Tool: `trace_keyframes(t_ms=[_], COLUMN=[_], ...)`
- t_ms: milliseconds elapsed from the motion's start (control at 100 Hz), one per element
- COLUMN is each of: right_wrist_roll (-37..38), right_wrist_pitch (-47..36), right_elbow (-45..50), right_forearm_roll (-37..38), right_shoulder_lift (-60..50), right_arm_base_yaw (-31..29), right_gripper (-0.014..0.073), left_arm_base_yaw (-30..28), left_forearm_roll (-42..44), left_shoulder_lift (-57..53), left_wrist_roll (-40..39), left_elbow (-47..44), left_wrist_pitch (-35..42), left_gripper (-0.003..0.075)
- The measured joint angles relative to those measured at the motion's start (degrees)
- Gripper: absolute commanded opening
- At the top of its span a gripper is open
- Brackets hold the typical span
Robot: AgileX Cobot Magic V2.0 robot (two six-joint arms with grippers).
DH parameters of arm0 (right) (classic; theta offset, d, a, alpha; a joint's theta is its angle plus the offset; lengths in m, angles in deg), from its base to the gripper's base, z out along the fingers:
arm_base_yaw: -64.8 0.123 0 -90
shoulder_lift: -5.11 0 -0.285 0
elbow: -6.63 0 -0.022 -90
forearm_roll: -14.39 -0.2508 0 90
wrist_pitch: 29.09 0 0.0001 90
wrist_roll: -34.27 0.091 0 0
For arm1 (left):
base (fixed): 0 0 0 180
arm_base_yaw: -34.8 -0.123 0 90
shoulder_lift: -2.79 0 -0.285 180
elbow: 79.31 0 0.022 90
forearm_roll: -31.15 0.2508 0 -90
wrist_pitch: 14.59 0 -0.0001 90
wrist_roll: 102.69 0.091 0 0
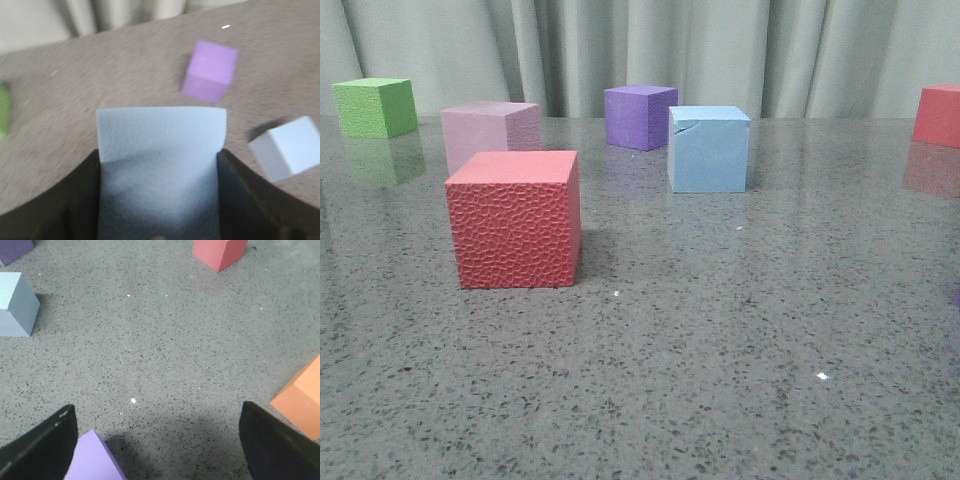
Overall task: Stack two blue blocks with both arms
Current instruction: 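Lift the light blue cube and carry it above the placed blue cube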
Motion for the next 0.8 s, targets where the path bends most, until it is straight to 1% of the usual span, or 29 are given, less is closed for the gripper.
trace_keyframes(t_ms=[120,260,530,800], right_wrist_roll=[0.1,0.1,0.1,0.1], right_wrist_pitch=[-0.2,-0.3,-0.4,-0.4], right_elbow=[0.0,0.0,0.0,0.0], right_forearm_roll=[0.0,0.0,-0.1,-0.1], right_shoulder_lift=[0.0,0.0,0.0,0.0], right_arm_base_yaw=[0.0,0.0,0.0,0.0], right_gripper=[0.0646,0.0646,0.0646,0.0646], left_arm_base_yaw=[0.9,1.8,4.0,8.8], left_forearm_roll=[-5.3,-8.1,-9.6,-10.3], left_shoulder_lift=[0.0,0.1,5.5,14.3], left_wrist_roll=[7.0,12.7,20.3,26.9], left_elbow=[0.1,0.2,3.8,12.1], left_wrist_pitch=[2.7,5.4,6.0,4.7], left_gripper=[0.02,0.02,0.02,0.02])
